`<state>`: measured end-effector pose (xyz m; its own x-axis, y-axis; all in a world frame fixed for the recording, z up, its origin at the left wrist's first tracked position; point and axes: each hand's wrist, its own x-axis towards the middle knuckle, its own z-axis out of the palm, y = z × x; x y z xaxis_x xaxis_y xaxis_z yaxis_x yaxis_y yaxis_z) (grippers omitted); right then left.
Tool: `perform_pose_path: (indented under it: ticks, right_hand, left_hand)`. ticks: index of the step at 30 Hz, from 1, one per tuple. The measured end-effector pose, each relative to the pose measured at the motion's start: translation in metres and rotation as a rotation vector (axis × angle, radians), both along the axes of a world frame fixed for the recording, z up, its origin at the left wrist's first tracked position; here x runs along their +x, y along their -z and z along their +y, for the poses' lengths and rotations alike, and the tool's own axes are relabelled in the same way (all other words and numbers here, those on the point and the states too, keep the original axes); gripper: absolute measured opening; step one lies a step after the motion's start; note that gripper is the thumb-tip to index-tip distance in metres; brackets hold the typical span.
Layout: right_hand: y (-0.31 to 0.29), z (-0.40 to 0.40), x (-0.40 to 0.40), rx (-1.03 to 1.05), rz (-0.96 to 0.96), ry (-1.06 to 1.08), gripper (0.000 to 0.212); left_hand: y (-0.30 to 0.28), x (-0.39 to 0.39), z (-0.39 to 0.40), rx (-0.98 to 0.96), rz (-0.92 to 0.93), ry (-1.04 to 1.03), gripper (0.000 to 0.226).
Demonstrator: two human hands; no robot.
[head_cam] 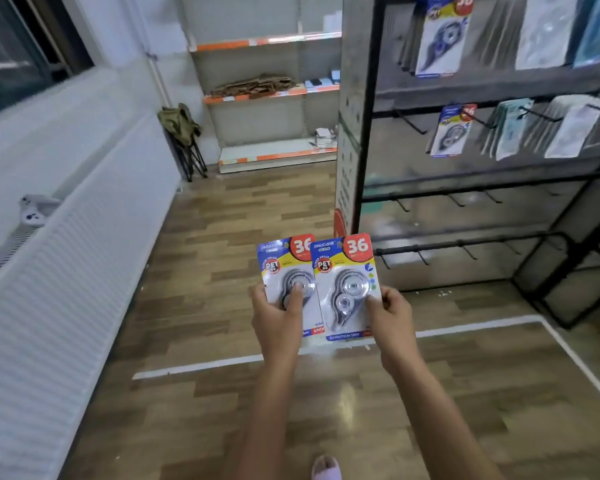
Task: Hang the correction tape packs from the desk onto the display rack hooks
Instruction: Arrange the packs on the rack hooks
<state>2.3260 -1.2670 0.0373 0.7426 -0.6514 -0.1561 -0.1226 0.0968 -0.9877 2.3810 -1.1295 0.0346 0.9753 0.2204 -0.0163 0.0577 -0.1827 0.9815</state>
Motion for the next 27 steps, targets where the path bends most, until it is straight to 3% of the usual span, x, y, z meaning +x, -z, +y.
perform_pose_path:
  ticks: [10, 13, 18, 21, 27]
  right_hand:
    - [-0.017, -0.134, 0.067, -0.046, -0.030, 0.122, 0.018]
    - [-0.023, -0.176, 0.089, -0.003, -0.047, 0.157, 0.008]
    - [-0.019, -0.231, 0.110, 0.042, -0.020, 0.270, 0.014]
    - [-0.014, -0.262, 0.120, 0.046, -0.013, 0.318, 0.013]
    - [-0.007, -0.345, 0.150, -0.001, 0.010, 0.291, 0.010]
  left_hand:
    - [-0.009, 0.094, -0.152, -0.082, -0.005, 0.168, 0.038]
    - [-0.014, 0.123, -0.197, -0.073, -0.001, 0.217, 0.038]
    - [-0.011, 0.152, -0.259, -0.049, 0.006, 0.307, 0.048]
    - [-0.009, 0.165, -0.293, -0.030, -0.017, 0.358, 0.036]
    - [-0.008, 0.195, -0.368, -0.023, -0.065, 0.370, 0.035]
